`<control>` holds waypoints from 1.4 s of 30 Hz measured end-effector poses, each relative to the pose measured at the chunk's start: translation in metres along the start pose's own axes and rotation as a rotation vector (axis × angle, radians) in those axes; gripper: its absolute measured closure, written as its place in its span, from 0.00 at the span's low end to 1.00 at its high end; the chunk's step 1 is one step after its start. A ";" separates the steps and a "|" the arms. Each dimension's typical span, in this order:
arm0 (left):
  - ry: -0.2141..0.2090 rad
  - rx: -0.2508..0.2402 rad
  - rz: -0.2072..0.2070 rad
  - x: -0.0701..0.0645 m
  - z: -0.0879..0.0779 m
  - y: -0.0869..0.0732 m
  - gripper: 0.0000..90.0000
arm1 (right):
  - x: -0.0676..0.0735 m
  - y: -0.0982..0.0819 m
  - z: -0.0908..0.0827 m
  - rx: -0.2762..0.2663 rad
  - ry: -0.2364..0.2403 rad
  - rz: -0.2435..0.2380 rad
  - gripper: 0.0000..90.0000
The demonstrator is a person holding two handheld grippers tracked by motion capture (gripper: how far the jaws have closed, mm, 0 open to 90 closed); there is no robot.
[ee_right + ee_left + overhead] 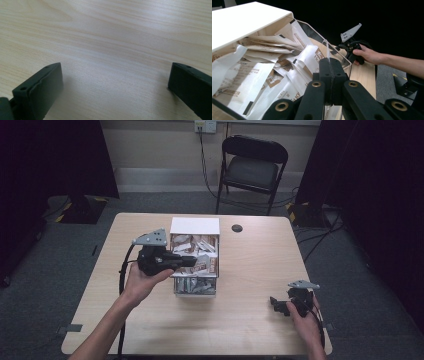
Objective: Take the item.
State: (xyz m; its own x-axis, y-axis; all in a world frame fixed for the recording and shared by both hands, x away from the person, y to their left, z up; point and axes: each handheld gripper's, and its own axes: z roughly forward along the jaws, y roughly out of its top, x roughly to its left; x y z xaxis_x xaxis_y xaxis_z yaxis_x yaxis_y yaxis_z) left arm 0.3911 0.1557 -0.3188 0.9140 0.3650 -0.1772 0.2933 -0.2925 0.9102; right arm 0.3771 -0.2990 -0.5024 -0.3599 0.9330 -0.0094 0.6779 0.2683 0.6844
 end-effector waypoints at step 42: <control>0.035 -0.086 0.003 0.001 -0.040 0.007 1.00 | 0.000 0.000 0.000 0.000 0.002 -0.001 0.00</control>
State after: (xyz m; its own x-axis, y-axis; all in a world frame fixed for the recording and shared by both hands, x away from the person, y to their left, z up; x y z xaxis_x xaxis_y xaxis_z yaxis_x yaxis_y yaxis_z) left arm 0.3827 0.1887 -0.2973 0.9038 0.3958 -0.1629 0.2644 -0.2171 0.9397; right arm 0.3773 -0.2991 -0.5025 -0.3619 0.9322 -0.0090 0.6771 0.2695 0.6847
